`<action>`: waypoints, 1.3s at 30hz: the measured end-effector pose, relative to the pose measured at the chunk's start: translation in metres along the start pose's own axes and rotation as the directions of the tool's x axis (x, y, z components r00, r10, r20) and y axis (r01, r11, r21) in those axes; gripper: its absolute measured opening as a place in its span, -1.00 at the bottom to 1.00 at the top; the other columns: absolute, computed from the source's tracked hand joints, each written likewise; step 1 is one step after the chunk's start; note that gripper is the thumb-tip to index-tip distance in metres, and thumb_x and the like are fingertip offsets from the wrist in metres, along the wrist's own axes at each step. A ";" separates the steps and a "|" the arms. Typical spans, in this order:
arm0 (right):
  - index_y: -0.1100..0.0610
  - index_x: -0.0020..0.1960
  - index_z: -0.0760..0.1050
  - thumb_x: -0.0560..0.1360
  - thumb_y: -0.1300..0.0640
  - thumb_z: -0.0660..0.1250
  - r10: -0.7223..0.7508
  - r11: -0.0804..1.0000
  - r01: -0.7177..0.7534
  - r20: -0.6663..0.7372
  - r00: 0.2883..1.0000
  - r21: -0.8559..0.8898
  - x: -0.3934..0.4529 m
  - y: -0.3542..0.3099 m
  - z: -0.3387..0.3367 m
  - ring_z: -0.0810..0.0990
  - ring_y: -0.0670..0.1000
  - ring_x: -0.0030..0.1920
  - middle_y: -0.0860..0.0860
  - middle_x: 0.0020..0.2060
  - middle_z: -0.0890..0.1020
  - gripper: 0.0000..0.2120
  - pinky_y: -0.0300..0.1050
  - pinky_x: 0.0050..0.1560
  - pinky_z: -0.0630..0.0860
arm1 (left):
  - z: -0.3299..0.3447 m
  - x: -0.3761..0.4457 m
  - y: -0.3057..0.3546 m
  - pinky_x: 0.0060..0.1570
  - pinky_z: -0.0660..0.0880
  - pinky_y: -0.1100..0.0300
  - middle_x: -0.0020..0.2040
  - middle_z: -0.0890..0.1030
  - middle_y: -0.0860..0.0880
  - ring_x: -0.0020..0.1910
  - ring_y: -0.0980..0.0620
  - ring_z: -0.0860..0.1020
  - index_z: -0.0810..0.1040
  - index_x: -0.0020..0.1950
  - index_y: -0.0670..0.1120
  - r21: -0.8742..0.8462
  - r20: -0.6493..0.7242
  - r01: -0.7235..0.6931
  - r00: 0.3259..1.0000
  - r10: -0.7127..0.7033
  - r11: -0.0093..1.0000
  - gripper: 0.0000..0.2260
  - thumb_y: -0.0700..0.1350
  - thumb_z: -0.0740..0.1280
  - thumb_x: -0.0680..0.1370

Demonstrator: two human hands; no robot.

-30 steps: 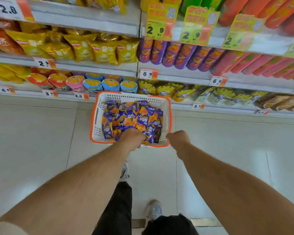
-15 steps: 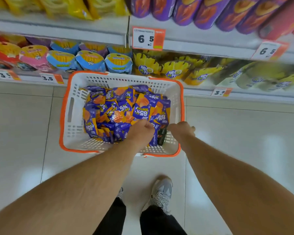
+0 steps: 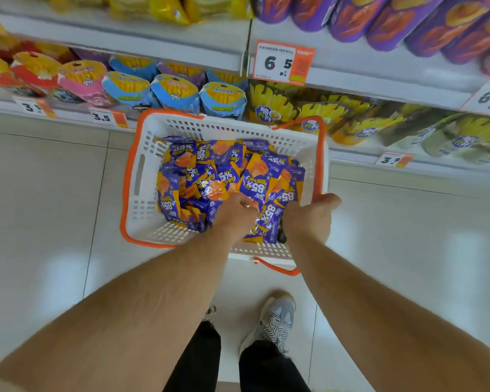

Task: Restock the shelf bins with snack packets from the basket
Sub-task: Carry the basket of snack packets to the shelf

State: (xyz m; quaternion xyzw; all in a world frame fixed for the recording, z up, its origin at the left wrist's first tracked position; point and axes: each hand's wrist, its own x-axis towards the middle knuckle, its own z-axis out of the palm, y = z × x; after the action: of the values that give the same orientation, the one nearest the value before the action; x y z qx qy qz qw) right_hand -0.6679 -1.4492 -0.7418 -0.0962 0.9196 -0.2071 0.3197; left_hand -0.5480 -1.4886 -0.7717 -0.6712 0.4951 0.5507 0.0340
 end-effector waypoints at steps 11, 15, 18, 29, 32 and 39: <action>0.10 -0.28 0.39 0.48 0.09 0.24 -0.037 0.999 0.044 0.353 0.935 -0.011 -0.060 -0.060 0.097 0.69 0.19 -0.23 0.01 -0.47 0.51 -0.83 -0.05 -0.29 0.54 | -0.149 0.044 -0.057 0.42 0.18 -0.04 0.52 0.14 -0.15 0.48 -0.17 0.15 0.17 0.52 -0.10 0.212 -0.408 0.187 0.909 -0.087 0.959 -0.27 0.03 0.41 0.45; 0.11 -0.22 0.44 0.47 0.12 0.21 -0.014 0.998 0.038 0.376 0.927 -0.057 -0.062 -0.067 0.115 0.70 0.11 -0.34 0.03 -0.45 0.57 -0.89 0.06 -0.10 0.64 | -0.170 0.061 -0.085 0.50 -0.05 -0.09 0.59 -0.20 -0.10 0.57 -0.11 -0.17 -0.16 0.59 -0.05 0.118 -0.360 0.279 0.907 -0.220 0.953 -0.05 0.03 0.43 0.44; 0.14 -0.15 0.45 0.47 0.15 0.18 -0.018 0.996 0.049 0.370 0.929 -0.074 -0.064 -0.067 0.125 0.71 0.12 -0.28 0.05 -0.38 0.59 -0.90 -0.04 -0.25 0.59 | -0.173 0.071 -0.098 0.52 -0.05 -0.11 0.59 -0.22 -0.11 0.57 -0.12 -0.19 -0.24 0.59 -0.04 0.035 -0.297 0.327 0.906 -0.302 0.944 -0.03 0.03 0.41 0.44; 0.12 -0.16 0.47 0.45 0.13 0.18 -0.040 0.987 0.088 0.334 0.942 -0.131 -0.068 -0.064 0.112 0.70 0.15 -0.18 0.14 -0.22 0.67 -0.88 0.04 -0.17 0.62 | -0.176 0.052 -0.082 0.08 0.51 -0.02 0.20 0.52 -0.12 0.13 -0.17 0.53 0.39 0.30 -0.12 -0.077 -0.478 0.186 0.855 -0.200 0.979 -0.54 -0.03 0.36 0.44; 0.10 -0.13 0.45 0.47 0.14 0.20 -0.001 0.996 0.029 0.311 0.950 -0.086 -0.068 -0.066 0.096 0.70 0.15 -0.15 0.06 -0.29 0.62 -0.93 -0.09 -0.33 0.52 | -0.159 0.023 -0.056 -0.08 0.55 0.03 0.02 0.59 -0.07 -0.07 -0.15 0.57 0.47 0.12 -0.09 -0.085 -0.457 0.062 0.884 -0.094 0.994 -0.75 -0.05 0.30 0.49; 0.15 -0.05 0.41 0.43 0.06 0.35 0.079 0.997 -0.079 0.355 0.931 -0.014 -0.068 -0.075 0.067 0.39 0.05 -0.36 0.05 -0.35 0.44 -0.79 -0.05 -0.30 0.37 | -0.109 -0.005 0.004 -0.38 0.31 0.16 -0.38 0.36 -0.03 -0.42 0.01 0.29 0.41 -0.27 -0.08 -0.465 0.116 0.189 0.981 -0.153 0.865 -0.86 -0.14 0.31 0.48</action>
State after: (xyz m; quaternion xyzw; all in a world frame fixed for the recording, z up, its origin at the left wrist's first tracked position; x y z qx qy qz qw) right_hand -0.5701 -1.5168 -0.7186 -0.0949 0.8496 -0.1737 0.4888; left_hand -0.4732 -1.5524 -0.7232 -0.6790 0.2823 0.6747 -0.0638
